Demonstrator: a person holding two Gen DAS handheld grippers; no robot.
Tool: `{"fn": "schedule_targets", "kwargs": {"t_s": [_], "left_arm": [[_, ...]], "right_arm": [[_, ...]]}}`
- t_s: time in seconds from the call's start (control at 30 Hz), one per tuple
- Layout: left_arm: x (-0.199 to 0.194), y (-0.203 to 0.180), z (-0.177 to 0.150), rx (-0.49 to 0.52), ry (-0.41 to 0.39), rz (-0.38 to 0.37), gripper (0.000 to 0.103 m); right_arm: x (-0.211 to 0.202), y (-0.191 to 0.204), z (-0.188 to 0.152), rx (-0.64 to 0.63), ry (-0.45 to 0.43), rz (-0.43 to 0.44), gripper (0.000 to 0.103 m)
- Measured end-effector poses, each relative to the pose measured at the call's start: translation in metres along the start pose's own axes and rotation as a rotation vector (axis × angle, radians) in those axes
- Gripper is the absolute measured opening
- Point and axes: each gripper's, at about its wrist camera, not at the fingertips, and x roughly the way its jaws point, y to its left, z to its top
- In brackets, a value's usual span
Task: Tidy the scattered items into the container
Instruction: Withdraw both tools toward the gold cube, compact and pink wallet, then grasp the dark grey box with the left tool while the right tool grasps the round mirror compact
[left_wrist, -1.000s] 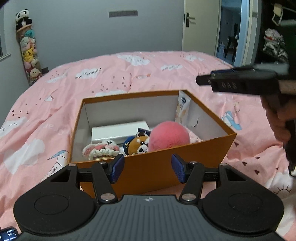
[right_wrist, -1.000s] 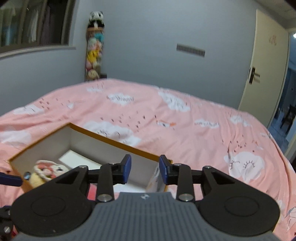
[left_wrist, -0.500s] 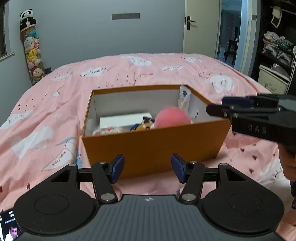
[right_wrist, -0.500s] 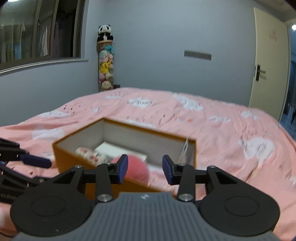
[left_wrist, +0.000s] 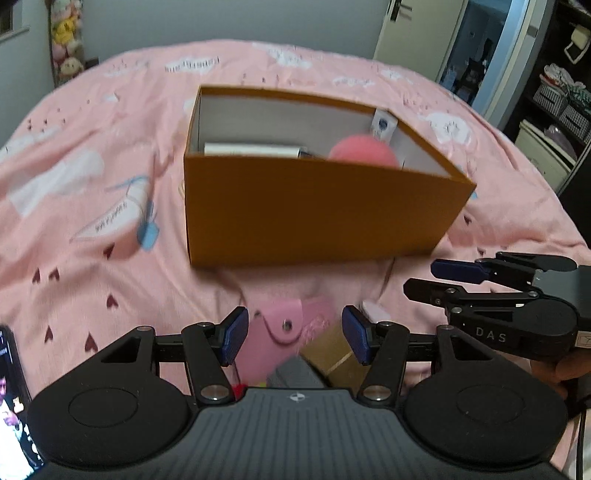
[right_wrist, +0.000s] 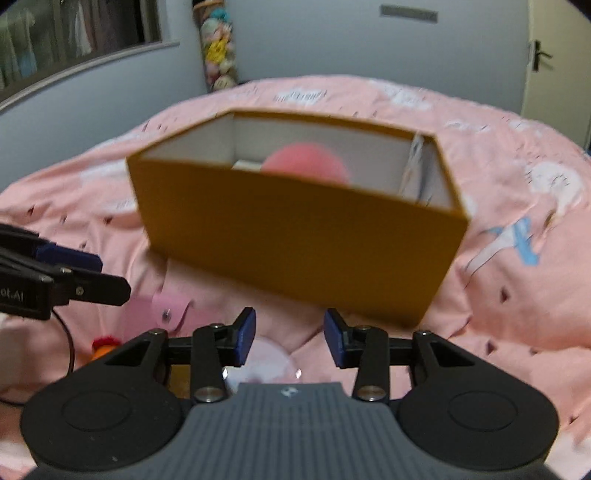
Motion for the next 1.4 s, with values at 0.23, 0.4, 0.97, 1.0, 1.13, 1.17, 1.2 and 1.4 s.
{"fn": "schedule_targets", "kwargs": {"t_s": [0.23,0.4,0.97,1.0,1.13,1.17,1.2,1.4], "left_arm": [[0.009,-0.004,-0.009,0.017,0.115,0.006,0.066],[0.015,-0.006,-0.012,-0.031,0.191,-0.003,0.066],[0.053,-0.009,-0.026,-0.149,0.368,-0.033,0.064],[0.056,-0.01,-0.027,-0.149,0.375,-0.031,0.062],[0.064,-0.01,-0.03,-0.161,0.392,-0.02,0.054],[0.065,-0.009,-0.03,-0.164,0.393,-0.016,0.053],[0.065,-0.008,-0.03,-0.169,0.391,-0.015,0.053],[0.064,-0.007,-0.029,-0.186,0.378,-0.019,0.051]], "right_arm": [[0.009,0.012,-0.007,-0.051,0.063,0.044,0.044],[0.011,0.018,-0.016,-0.104,0.114,0.061,0.044],[0.017,0.035,-0.029,-0.252,0.171,0.057,0.044],[0.018,0.036,-0.029,-0.264,0.173,0.054,0.044],[0.023,0.04,-0.03,-0.308,0.178,0.051,0.044],[0.024,0.041,-0.03,-0.315,0.178,0.049,0.044],[0.025,0.041,-0.03,-0.322,0.179,0.048,0.044],[0.03,0.048,-0.038,-0.371,0.205,0.04,0.043]]}}
